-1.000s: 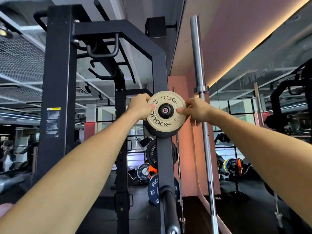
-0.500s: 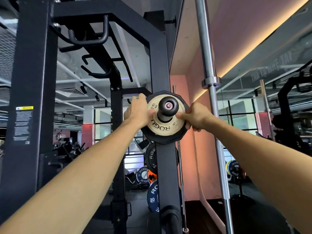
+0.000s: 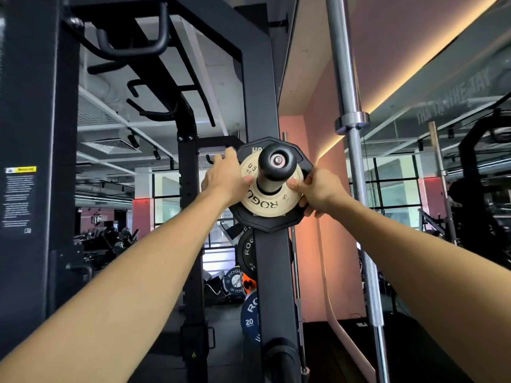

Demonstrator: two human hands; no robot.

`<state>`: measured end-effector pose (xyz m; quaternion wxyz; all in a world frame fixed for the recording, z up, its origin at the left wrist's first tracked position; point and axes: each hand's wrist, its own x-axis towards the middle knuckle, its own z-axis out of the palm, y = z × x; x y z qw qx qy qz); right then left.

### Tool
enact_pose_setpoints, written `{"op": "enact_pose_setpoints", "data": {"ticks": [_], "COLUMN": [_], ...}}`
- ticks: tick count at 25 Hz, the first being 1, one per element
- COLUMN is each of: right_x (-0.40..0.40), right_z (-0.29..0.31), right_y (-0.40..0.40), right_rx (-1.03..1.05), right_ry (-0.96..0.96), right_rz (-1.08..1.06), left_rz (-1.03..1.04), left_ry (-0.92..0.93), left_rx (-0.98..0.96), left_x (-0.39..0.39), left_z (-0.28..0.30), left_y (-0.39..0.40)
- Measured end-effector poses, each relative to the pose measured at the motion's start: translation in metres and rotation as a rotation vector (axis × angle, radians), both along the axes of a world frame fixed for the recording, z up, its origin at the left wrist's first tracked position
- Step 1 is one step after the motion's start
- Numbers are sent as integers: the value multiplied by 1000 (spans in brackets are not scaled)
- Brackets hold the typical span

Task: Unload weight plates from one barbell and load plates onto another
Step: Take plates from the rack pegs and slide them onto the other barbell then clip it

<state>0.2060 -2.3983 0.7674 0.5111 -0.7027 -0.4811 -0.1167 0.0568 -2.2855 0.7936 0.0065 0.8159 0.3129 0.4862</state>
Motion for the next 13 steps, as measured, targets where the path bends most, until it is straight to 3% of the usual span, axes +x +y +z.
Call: {"op": "enact_pose_setpoints", "data": {"ticks": [2, 7, 13], "right_x": [-2, -17, -76], "right_z": [-9, -42, -96], "right_y": [2, -1, 18], "right_rx": [30, -58, -321], "right_ry": [-5, -241, -246], "right_rz": [2, -112, 144], "left_rz": [-25, -45, 19], "left_ry": [81, 221, 305], "left_rx": [23, -34, -173], "left_x": [-10, -55, -137], "left_z": [-7, -36, -95], "left_y": [3, 20, 22]}}
